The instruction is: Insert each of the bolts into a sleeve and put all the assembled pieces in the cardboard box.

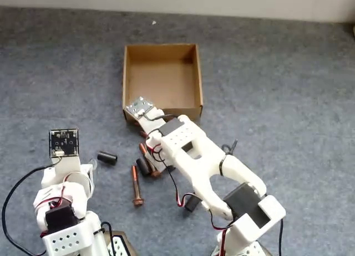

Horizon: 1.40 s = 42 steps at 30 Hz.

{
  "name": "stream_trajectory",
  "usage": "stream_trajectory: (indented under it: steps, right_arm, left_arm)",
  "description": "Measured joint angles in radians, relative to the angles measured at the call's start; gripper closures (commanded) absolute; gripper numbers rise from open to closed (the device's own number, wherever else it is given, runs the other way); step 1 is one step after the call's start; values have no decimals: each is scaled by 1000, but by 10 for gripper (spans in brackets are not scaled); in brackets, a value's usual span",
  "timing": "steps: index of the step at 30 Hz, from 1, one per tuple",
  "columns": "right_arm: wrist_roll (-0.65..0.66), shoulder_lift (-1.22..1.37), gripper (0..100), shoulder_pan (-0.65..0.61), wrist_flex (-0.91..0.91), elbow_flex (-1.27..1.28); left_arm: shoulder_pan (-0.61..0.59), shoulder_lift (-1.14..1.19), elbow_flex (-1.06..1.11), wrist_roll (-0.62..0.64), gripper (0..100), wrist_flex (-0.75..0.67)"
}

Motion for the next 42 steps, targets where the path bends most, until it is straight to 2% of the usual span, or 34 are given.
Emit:
stream_trajectory:
  steps: [12, 14, 17, 24, 31, 39, 42]
  right_arm:
    - [0, 43, 869, 0, 87, -2]
    - [0, 43, 899, 0, 89, -2]
    - [0, 43, 998, 0, 89, -2]
    - [0, 25, 995, 5, 72, 0]
    - [0, -316, 995, 106, 141, 34]
    - [-64, -753, 995, 287, 161, 292]
    - [-69, -872, 995, 381, 133, 404]
  left_arm:
    - [0, 0, 0, 0, 751, 0]
    - [0, 0, 0, 0, 751, 0]
    - [0, 0, 0, 0, 751, 0]
    - [0, 0, 0, 0, 752, 0]
    - [0, 0, 0, 0, 755, -12]
    - [0, 0, 0, 0, 752, -72]
    - [0, 2, -37, -44, 752, -74]
